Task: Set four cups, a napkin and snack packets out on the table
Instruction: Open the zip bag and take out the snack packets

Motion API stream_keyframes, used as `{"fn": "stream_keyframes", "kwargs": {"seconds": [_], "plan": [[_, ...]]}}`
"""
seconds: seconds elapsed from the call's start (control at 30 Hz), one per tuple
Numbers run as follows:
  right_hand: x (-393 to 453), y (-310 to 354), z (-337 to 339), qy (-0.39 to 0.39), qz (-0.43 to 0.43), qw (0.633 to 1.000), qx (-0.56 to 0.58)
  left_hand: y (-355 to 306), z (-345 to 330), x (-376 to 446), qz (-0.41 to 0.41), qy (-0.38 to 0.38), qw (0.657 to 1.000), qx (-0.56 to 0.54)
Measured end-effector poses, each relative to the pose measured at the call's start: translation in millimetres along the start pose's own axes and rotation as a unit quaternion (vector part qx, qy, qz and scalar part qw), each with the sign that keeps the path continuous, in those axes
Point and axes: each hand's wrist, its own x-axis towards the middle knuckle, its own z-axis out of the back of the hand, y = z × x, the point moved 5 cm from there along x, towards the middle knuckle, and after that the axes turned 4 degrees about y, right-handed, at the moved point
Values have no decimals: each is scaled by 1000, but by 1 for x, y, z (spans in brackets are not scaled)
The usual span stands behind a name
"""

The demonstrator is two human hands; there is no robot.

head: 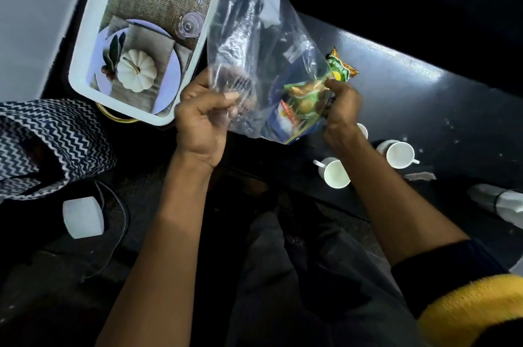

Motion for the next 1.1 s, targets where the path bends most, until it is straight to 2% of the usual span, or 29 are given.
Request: {"fn": "stream_keyframes", "kwargs": {"seconds": [0.1, 0.23, 0.3, 0.37, 0.47, 0.57, 0.63, 0.7, 0.73, 0.8, 0.87, 0.93, 1.03, 1.1], "plan": [[-11, -4, -16, 113, -21, 993, 12, -5, 2, -6, 11, -5, 992, -127], [-36, -6, -33, 214, -66, 974, 46, -11, 2, -10, 39, 87, 961, -258], [-54, -6, -45, 276, -106, 952, 79, -10, 4, -10, 55, 93, 949, -295], [-67, -3, -53, 297, -111, 943, 99, -4, 14, -12, 78, 48, 942, -324], [-88, 1, -62, 305, -114, 933, 156, 13, 27, -16, 148, 41, 917, -369], [-105, -4, -71, 338, -146, 915, 162, 25, 34, -19, 165, -10, 955, -244], [-110, -11, -73, 327, -145, 929, 97, 38, 38, -21, 220, -40, 968, -112], [-108, -17, -72, 295, -96, 950, 22, 62, 65, -20, 266, -102, 957, 53], [-107, -20, -70, 271, -60, 961, -4, 71, 77, -21, 263, -124, 947, 138], [-105, -29, -61, 214, 24, 974, -70, 79, 89, -23, 181, -166, 933, 261], [-106, -37, -51, 154, 126, 961, -192, 76, 78, -25, 54, -147, 922, 355], [-112, -41, -42, 121, 204, 920, -312, 80, 63, -29, 16, -96, 911, 400], [-130, -35, -36, 168, 249, 885, -357, 87, 48, -29, 52, -29, 905, 421], [-139, -34, -25, 204, 215, 885, -359, 88, 43, -25, 103, -23, 891, 441]]}}
